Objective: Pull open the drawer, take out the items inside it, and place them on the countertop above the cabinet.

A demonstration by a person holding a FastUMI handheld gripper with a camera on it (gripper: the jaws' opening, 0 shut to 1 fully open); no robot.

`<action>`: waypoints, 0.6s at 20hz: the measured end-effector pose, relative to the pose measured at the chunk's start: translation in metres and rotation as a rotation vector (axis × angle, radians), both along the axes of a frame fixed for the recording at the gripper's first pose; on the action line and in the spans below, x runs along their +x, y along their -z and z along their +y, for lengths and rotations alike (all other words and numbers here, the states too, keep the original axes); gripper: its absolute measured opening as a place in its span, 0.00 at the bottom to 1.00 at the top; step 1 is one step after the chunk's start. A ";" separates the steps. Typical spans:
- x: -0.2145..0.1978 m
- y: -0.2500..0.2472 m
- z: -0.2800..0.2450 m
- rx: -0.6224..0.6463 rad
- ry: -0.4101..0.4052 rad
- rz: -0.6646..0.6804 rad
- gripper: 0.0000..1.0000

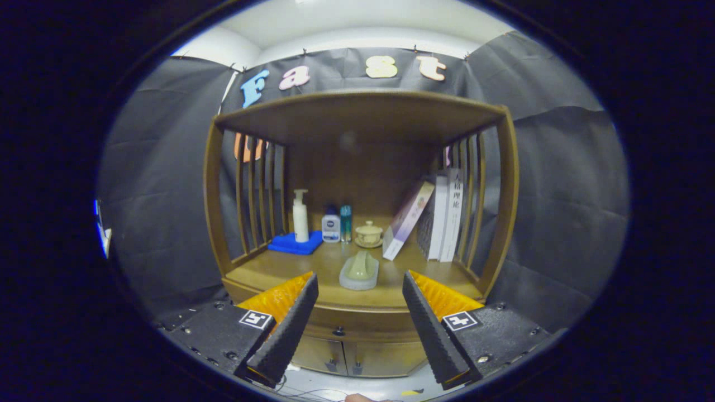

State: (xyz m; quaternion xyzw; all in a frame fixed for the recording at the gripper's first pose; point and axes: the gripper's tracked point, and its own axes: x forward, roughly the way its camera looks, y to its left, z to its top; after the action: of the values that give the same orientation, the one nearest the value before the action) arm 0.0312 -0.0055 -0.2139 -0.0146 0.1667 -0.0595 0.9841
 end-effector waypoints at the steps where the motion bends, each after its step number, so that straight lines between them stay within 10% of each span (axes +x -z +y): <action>1: -0.004 -0.016 -0.001 0.002 -0.005 -0.014 0.96; 12: -0.047 -0.147 0.005 0.003 -0.058 -0.149 0.96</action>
State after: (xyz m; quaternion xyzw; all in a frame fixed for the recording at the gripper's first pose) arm -0.0155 -0.0006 -0.0664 -0.0134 0.0927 -0.0318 0.9951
